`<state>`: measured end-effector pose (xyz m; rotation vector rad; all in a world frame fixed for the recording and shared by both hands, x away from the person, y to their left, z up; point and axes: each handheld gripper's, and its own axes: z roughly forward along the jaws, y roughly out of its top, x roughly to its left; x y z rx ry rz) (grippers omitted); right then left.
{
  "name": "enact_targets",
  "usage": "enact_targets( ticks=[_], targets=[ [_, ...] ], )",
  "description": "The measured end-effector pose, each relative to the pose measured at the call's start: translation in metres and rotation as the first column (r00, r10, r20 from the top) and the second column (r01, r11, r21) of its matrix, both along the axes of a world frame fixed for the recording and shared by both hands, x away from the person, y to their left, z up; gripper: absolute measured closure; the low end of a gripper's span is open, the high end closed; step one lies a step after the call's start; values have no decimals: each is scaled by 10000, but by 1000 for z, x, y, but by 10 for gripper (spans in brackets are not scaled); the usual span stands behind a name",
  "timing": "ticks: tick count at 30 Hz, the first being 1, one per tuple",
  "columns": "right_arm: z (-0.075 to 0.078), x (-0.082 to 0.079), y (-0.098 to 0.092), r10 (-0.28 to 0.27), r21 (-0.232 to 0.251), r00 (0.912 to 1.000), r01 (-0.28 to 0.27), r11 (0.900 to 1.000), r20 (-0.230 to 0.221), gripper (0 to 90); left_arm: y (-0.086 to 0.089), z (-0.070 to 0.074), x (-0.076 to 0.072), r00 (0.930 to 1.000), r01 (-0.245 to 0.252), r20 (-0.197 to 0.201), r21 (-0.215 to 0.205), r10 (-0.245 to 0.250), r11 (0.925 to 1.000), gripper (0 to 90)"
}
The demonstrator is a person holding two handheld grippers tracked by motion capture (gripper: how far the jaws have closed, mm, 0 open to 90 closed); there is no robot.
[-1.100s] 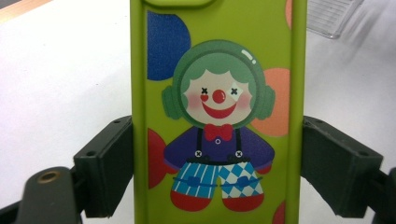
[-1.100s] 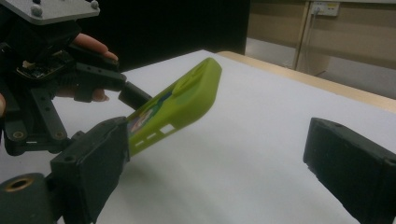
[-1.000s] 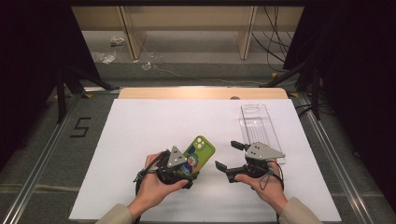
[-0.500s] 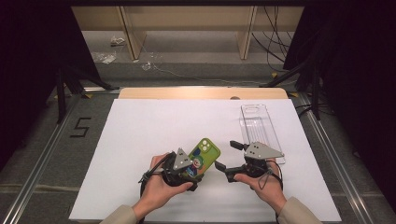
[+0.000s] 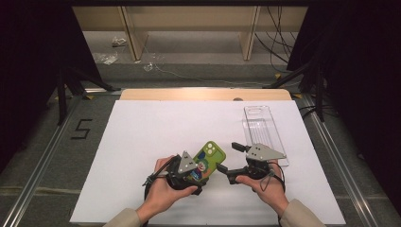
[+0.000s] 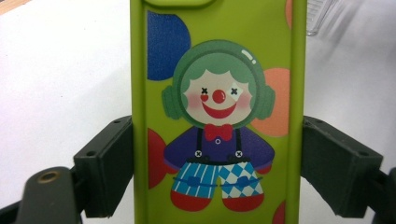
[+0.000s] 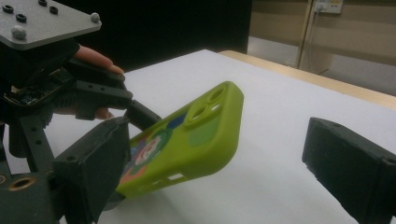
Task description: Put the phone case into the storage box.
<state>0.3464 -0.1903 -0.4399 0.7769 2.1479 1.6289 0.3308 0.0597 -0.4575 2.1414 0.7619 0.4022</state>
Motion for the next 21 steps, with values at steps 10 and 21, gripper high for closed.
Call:
enact_targets(
  ticks=[10,21],
  targets=[
    [-1,1,1,-20,-14,10000,20,10000,-51,94,-2,-1,-1,10000,66,-21,-22,-66,10000,163],
    [-1,4,3,-54,43,9999,54,10000,-101,99,-6,-1,-3,9999,169,-19,-32,-169,9999,164]
  ],
)
